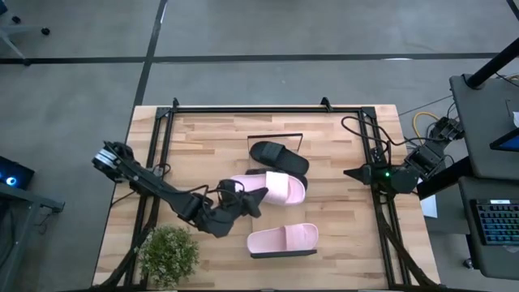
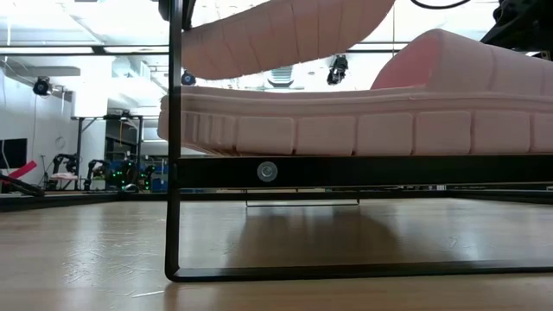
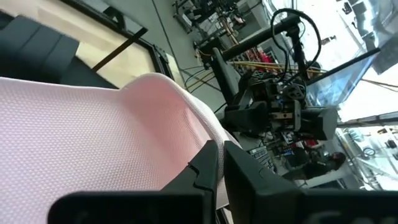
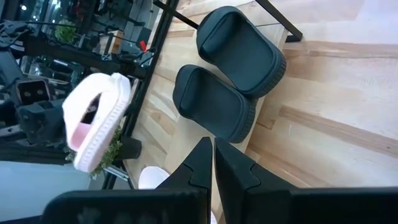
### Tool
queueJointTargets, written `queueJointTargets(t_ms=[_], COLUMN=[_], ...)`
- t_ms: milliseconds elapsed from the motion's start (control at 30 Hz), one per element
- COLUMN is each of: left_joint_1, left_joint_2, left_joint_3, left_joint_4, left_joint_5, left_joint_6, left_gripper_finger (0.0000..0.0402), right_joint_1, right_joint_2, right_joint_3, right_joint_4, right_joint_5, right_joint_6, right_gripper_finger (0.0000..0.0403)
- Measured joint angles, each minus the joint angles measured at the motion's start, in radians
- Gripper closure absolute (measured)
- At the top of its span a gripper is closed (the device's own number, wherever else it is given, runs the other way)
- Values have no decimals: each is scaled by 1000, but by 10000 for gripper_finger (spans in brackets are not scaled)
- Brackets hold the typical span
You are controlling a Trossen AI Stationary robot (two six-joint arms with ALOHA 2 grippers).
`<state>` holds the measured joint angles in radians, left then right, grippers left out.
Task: Pick and place slides into the shelf
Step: Put the pink slide on the shelf
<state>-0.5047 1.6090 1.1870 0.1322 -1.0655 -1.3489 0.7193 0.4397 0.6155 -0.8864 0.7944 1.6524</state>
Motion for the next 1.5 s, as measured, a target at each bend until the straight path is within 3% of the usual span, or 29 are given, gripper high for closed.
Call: queueJointTargets(t_ms=[467,1100,1500], left_joint_1=[-23,-22,-26], left_joint_2=[77,87,183], left_joint_3=[0,-2,26], left_joint_4=[48,70,94], left_joint_5=[-16,24,63], left_joint_6=[-161,-167,-251], left_gripper_finger=[401,401,401], right_joint_1=[0,0,0], right_joint_2=[0,0,2], right_joint_3=[0,0,0], right_joint_4=[1,4,6], right_joint_5=[-7,-8,-8], right_joint_6=[4,24,30], right_gripper_finger=[394,394,394])
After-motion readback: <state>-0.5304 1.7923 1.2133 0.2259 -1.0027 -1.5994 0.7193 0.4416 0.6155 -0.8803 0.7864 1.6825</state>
